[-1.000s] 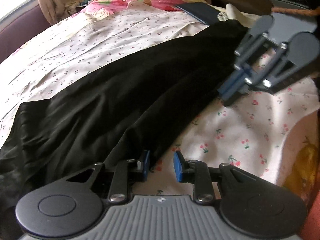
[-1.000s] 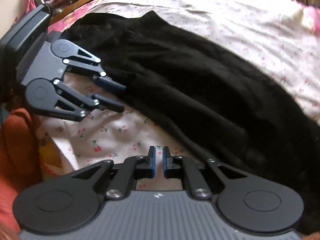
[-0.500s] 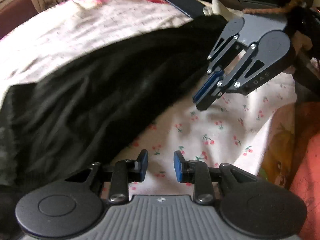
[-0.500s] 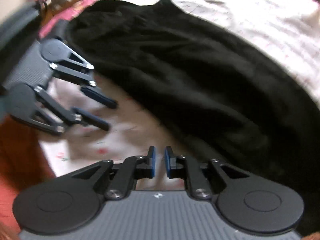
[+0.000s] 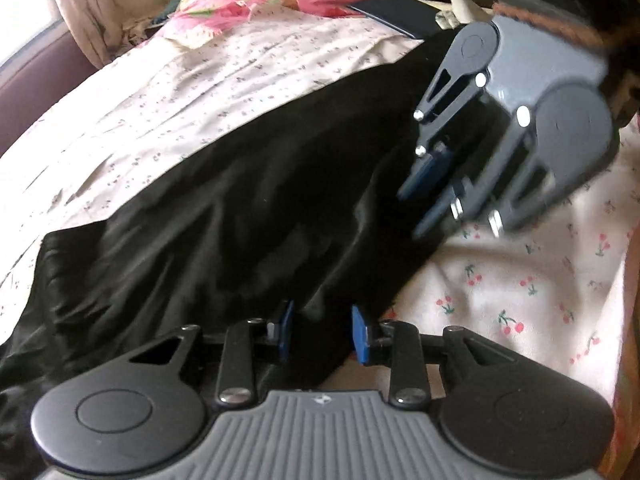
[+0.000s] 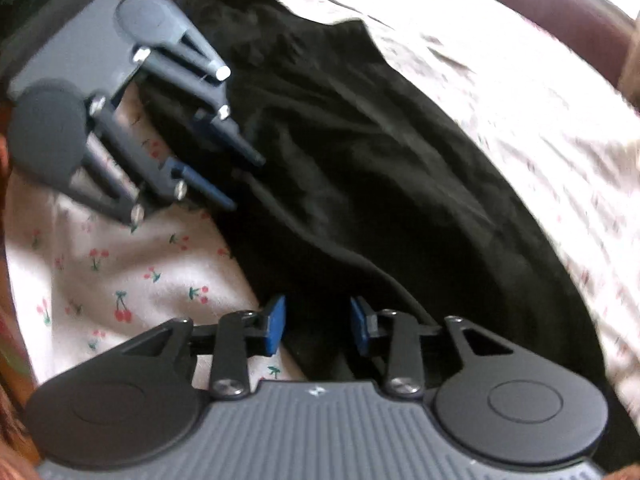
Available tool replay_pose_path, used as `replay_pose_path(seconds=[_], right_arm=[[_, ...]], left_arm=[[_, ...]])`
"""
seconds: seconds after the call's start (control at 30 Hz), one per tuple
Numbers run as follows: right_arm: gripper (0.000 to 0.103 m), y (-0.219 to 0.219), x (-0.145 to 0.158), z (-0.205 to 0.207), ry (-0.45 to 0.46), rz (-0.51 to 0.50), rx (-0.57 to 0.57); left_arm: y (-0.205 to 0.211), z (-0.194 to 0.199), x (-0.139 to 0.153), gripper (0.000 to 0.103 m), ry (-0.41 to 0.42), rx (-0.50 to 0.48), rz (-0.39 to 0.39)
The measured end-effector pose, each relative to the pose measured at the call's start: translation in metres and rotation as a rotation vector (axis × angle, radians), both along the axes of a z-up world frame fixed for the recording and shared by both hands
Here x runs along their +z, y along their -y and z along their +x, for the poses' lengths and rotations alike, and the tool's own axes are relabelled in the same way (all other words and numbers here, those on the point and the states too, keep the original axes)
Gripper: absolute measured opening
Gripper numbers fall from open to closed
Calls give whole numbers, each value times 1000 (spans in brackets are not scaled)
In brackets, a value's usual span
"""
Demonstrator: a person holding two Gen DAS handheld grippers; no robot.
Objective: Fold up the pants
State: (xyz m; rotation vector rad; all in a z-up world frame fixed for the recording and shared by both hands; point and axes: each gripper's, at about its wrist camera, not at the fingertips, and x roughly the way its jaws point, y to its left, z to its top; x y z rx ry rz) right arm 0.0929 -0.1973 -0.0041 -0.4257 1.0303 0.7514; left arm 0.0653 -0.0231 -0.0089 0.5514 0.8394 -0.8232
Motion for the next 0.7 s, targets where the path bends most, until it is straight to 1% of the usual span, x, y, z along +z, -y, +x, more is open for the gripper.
replay_pose_path(seconds=[0.03,0.1,0.13,0.17,0.2,0.3,0.33,0.37,0.4,0.43,0.47,0.53,0.6,0.7], right_arm=[[5,6,1,4,-60,31,-29],[5,16,3,5,-133,64,-74],[5,18,2,1,-176,78,-68],[5,18,2,-3,-216,85,-56],[5,18,3,-9,-232,77,-45],[7,25,18,-11,-183,87,-58],[8,28,24,-9,-123,81,-72],[11,29,28,-8,-53,49,-67],[13,30,30,-8,-1,16,-54],[15,30,28,-6,28,-17,-41],[15,32,24,-5,31,-39,-32],[15,29,10,1,6,-81,-1],[15,24,-1,3,7,-122,43],[15,19,-5,12,-15,-147,63]], left_arm=[[-2,-1,0,40,-22,-8,-1],[-2,-4,0,39,-64,-37,3],[-2,-9,1,39,-74,-57,8],[-2,-13,2,39,-71,-75,20],[-3,-15,3,39,-62,-86,30],[-9,-10,13,39,-71,-53,8],[-12,-7,19,39,-61,-34,-8],[-12,-4,23,40,-46,-21,-20],[-13,-2,29,40,-28,-7,-38],[-12,0,32,40,-19,-1,-56],[-10,2,34,40,-15,1,-78],[-3,5,35,41,-13,-8,-101],[8,8,29,42,-13,-37,-99],[21,11,19,42,-26,-66,-85]])
